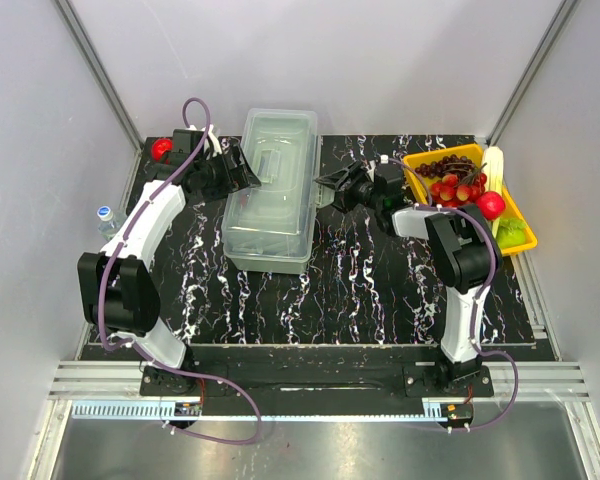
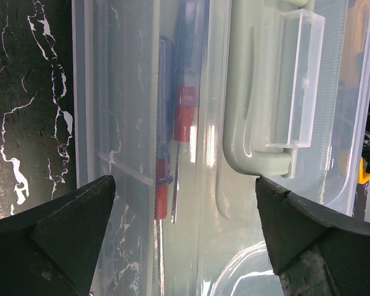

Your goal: Pack the tool kit

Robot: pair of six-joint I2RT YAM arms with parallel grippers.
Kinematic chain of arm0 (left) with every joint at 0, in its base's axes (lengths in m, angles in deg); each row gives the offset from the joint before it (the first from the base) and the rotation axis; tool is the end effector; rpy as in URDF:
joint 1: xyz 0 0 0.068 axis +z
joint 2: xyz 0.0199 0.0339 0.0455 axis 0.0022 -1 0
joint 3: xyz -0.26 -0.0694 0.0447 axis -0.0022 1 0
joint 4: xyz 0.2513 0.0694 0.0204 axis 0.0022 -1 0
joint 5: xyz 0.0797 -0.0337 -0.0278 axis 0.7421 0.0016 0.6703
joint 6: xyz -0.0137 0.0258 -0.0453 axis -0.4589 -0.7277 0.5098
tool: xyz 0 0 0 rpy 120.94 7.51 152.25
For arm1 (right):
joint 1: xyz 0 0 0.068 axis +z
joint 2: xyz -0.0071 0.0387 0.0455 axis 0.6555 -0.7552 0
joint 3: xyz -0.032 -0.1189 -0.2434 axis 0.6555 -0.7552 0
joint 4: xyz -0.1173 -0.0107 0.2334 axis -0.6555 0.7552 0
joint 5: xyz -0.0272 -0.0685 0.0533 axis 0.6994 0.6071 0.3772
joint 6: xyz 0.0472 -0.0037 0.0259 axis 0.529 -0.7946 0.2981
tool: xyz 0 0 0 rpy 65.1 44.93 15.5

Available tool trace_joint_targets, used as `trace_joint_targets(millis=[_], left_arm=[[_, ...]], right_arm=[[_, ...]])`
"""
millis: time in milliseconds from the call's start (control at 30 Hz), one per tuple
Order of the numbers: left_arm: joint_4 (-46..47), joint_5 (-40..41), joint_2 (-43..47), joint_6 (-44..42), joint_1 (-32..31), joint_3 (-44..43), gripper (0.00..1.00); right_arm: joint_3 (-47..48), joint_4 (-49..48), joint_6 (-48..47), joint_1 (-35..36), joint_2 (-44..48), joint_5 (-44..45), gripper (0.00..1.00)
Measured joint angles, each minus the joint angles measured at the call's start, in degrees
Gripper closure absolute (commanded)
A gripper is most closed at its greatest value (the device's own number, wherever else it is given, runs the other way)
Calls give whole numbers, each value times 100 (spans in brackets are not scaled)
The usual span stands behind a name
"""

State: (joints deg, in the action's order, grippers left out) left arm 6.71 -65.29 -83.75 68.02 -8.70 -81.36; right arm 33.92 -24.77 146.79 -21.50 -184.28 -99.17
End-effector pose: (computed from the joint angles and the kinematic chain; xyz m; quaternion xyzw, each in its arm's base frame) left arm 0.3604 -0.0659 0.3126 -0.0708 0.9064 -0.2567 0.3278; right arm 0.4104 0.1627 0.1685 0.2277 0.7421 0.5719 0.2652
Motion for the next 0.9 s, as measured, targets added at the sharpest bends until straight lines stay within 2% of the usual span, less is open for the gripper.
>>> trace_joint_targets(millis=[133, 367, 900], left_arm=[[0, 0, 0, -2, 0, 0, 2], [2, 2, 0, -2, 0, 0, 2], [4, 0, -9, -2, 0, 0, 3]], right_arm=[[240, 601, -332, -7, 92, 2, 34], [417, 1176, -573, -2, 157, 116, 40], [1012, 3053, -1325, 151, 501, 619, 42]])
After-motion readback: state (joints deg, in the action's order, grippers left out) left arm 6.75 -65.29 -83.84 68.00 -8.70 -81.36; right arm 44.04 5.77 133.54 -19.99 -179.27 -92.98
